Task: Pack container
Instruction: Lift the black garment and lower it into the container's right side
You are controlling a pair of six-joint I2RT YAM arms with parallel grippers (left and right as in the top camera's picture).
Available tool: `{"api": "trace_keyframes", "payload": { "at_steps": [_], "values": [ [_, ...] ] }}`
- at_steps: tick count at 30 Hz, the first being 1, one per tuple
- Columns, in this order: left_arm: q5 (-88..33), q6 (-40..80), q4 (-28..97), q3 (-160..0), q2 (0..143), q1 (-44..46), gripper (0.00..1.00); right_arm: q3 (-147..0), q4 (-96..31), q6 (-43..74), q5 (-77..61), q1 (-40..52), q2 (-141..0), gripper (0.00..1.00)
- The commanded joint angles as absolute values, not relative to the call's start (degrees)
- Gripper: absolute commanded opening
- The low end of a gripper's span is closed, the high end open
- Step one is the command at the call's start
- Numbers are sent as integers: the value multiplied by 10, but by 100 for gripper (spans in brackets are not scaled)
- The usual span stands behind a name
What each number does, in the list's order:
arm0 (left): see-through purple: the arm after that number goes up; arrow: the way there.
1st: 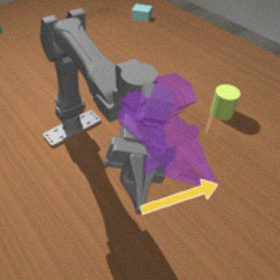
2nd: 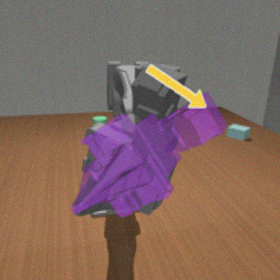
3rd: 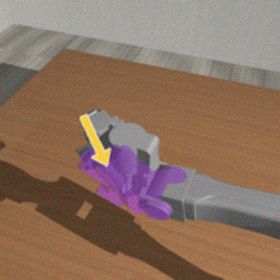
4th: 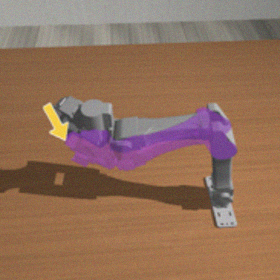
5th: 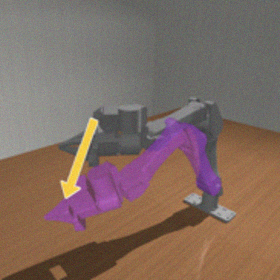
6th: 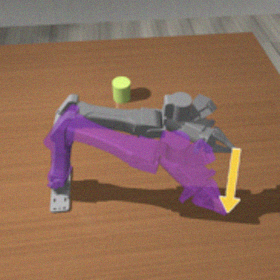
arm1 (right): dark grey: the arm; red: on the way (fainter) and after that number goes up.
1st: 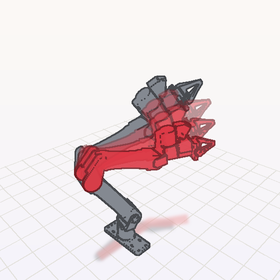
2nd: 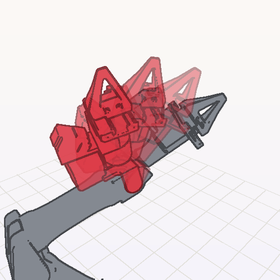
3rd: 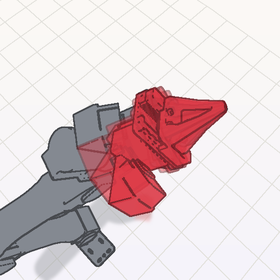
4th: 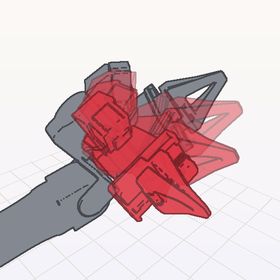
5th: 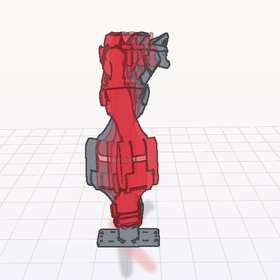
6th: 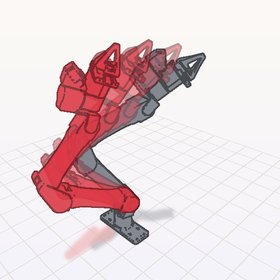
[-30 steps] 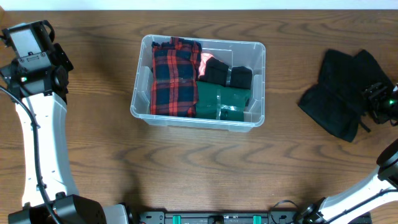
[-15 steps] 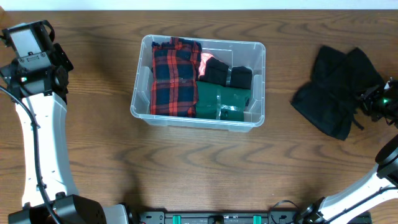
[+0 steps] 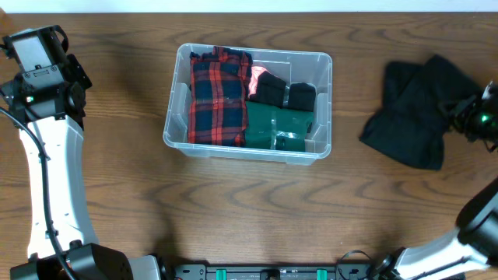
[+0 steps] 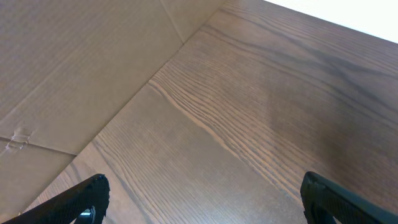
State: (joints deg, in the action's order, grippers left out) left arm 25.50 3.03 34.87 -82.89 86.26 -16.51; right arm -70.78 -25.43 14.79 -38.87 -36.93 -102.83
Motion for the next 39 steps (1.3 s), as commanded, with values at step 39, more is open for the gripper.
{"api": "trace_keyframes", "payload": {
  "at_steps": [39],
  "values": [
    [260,37,349,-826,865,-168,98,-719,-26,358,-270,140,-799,1]
  ]
}}
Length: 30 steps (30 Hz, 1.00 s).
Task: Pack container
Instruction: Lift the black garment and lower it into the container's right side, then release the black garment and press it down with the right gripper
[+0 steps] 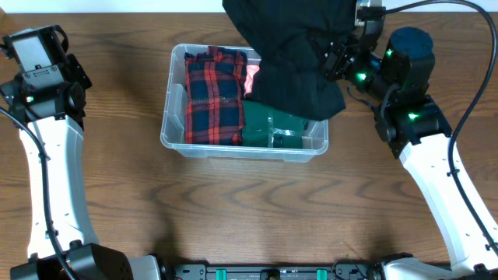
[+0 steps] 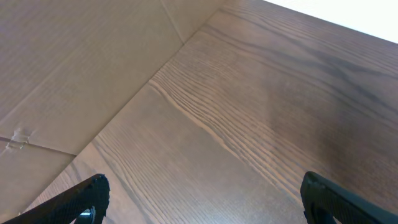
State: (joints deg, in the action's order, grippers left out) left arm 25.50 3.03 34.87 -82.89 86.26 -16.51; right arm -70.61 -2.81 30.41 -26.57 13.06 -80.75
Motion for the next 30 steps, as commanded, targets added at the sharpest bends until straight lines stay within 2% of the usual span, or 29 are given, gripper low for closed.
{"api": "trace_keyframes", "payload": {
  "at_steps": [1,14,21,30],
  "values": [
    [260,37,349,-826,865,-168,98,-719,-34,369,-270,142,-799,1],
    [260,37,349,-826,865,-168,98,-719,-26,495,-240,209,-865,1],
    [260,37,349,-826,865,-168,98,-718,-42,497,-234,220,-893,1],
    [260,37,349,-826,865,-168,98,-718,-122,463,-148,220,-905,1]
  ]
}}
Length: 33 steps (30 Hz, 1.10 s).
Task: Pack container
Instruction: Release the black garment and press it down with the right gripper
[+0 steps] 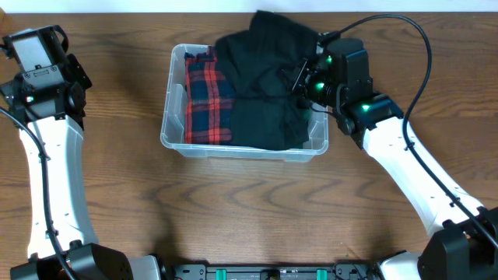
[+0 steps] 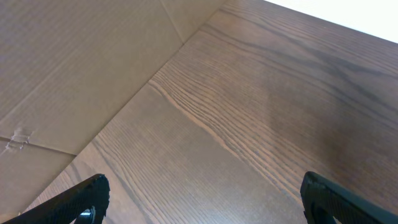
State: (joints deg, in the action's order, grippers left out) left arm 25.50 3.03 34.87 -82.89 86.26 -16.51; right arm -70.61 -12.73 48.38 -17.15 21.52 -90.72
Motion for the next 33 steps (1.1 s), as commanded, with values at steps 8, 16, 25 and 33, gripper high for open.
{"api": "trace_keyframes", "payload": {
  "at_steps": [8,16,25,33],
  "values": [
    [260,37,349,-826,865,-168,98,-717,-139,400,-115,219,-943,1],
    [260,37,349,-826,865,-168,98,-718,-161,367,-109,220,-1007,1],
    [260,37,349,-826,865,-168,98,-718,-207,235,-103,222,-1014,1],
    [260,37,349,-826,865,-168,98,-718,-241,121,-91,222,-1014,1]
  ]
}}
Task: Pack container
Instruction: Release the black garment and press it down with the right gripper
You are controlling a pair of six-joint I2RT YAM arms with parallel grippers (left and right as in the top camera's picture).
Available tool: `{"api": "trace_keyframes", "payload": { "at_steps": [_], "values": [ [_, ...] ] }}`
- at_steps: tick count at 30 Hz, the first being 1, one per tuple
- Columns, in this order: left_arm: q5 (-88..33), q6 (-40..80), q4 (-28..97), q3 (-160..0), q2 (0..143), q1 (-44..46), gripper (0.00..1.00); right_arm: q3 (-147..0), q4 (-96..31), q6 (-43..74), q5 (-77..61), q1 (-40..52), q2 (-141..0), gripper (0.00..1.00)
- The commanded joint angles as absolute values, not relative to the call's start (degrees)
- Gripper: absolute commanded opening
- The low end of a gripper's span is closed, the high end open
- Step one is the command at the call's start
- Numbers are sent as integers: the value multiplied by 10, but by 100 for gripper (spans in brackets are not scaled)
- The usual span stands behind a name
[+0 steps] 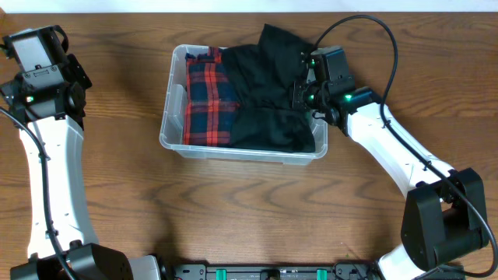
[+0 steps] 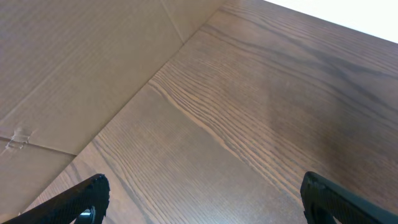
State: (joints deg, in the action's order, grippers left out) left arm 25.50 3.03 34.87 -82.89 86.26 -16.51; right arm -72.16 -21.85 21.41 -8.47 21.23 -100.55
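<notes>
A clear plastic container (image 1: 173, 134) stands mid-table. Inside, a red plaid garment (image 1: 208, 101) fills the left side. A black garment (image 1: 264, 97) covers the rest, and one corner hangs over the back rim. My right gripper (image 1: 300, 95) is at the container's right wall, against the black cloth. Its dark fingers merge with the cloth, so their state is unclear. My left arm (image 1: 43, 70) stays at the far left. In the left wrist view, the left gripper (image 2: 205, 199) is open over bare wood, with one finger (image 2: 90, 193) showing at the lower left.
The wooden table (image 1: 233, 210) surrounds the container. A brown cardboard sheet (image 2: 68, 68) lies at the table's left edge in the left wrist view. The right arm's cable (image 1: 389, 47) loops over the table's back right.
The right gripper has shifted slightly back and left along the container's right wall. The black garment lies lower and flatter inside, showing more of the plaid. The left arm has not moved.
At first the black garment lay on the table at the right with the right gripper at it, and green and black items showed in the container. Then the gripper held it above the container's right half. Now it lies inside, covering those items.
</notes>
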Motion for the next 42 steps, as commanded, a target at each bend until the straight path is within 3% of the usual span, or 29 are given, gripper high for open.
{"api": "trace_keyframes", "payload": {
  "at_steps": [1,3,4,7,12,18,21,23,27,29,33,42],
  "values": [
    [260,37,349,-826,865,-168,98,-718,-242,109,-91,222,-1014,2],
    [260,37,349,-826,865,-168,98,-718,-246,89,-91,221,-1014,15],
    [260,37,349,-826,865,-168,98,-718,-249,77,-92,221,-1014,27],
    [260,37,349,-826,865,-168,98,-719,-255,50,-92,217,-1007,39],
    [260,37,349,-826,865,-168,98,-720,-258,50,-92,206,-960,72],
    [260,37,349,-826,865,-168,98,-720,-273,31,-92,204,-881,82],
    [260,37,349,-826,865,-168,98,-720,-272,31,-91,204,-848,80],
    [260,37,349,-826,865,-168,98,-720,-262,30,-87,204,-835,74],
    [260,37,349,-826,865,-168,98,-720,-227,25,-58,204,-835,28],
    [260,37,349,-826,865,-168,98,-720,-209,24,-43,204,-842,13],
    [260,37,349,-826,865,-168,98,-720,-182,10,-29,204,-867,3],
    [260,37,349,-826,865,-168,98,-720,-164,1,-19,204,-988,4]
  ]
}}
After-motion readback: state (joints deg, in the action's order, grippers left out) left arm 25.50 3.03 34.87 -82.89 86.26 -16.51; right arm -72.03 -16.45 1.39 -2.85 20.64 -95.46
